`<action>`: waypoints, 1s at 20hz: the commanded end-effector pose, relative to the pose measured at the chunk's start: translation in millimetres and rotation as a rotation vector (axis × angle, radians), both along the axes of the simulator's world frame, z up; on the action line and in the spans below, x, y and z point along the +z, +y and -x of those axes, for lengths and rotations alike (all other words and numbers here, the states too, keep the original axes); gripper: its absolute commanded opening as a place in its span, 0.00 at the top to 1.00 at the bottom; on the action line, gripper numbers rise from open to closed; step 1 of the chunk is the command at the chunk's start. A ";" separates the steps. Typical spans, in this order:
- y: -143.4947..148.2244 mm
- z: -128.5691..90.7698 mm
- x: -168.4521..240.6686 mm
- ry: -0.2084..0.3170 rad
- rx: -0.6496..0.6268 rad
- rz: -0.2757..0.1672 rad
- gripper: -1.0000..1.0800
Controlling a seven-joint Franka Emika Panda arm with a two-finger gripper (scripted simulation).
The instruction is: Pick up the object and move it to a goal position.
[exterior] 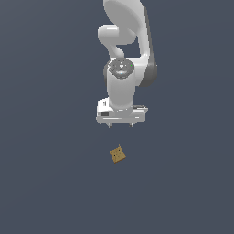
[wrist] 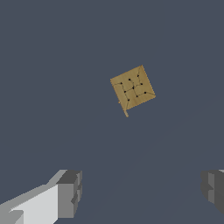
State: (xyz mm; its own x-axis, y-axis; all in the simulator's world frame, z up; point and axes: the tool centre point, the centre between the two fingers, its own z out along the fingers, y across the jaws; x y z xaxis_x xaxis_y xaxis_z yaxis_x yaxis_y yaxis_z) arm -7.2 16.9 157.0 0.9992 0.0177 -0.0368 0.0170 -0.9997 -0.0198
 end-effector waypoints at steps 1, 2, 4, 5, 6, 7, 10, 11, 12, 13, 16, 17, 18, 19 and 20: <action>0.0 0.0 0.0 0.000 0.000 0.000 0.04; 0.9 -0.2 0.3 -0.001 0.001 0.000 0.04; 7.0 -2.0 2.1 -0.004 0.007 -0.003 0.04; 12.5 -3.4 3.8 -0.008 0.013 -0.005 0.04; 19.2 -4.9 6.0 -0.011 0.018 -0.008 0.04; 25.3 -6.1 8.1 -0.015 0.023 -0.011 0.04; 36.1 -7.0 12.7 -0.020 0.027 -0.016 0.04; 36.8 -6.8 13.2 -0.020 0.026 -0.016 0.04; 36.6 -6.6 13.2 -0.020 0.025 -0.016 0.04; 35.8 -6.5 13.1 -0.020 0.025 -0.016 0.04; 33.5 -8.6 10.1 -0.020 0.034 -0.015 0.04; 32.8 -10.0 8.6 -0.020 0.041 -0.014 0.04; 32.2 -11.7 6.9 -0.021 0.048 -0.014 0.04; 31.4 -13.6 4.9 -0.022 0.057 -0.013 0.04; 30.4 -15.8 2.5 -0.023 0.067 -0.012 0.04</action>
State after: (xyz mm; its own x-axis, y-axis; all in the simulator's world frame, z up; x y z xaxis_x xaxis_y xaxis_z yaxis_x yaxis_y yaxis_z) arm 6.0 48.7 162.8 0.9973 0.0727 -0.0140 0.0723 -0.9969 -0.0320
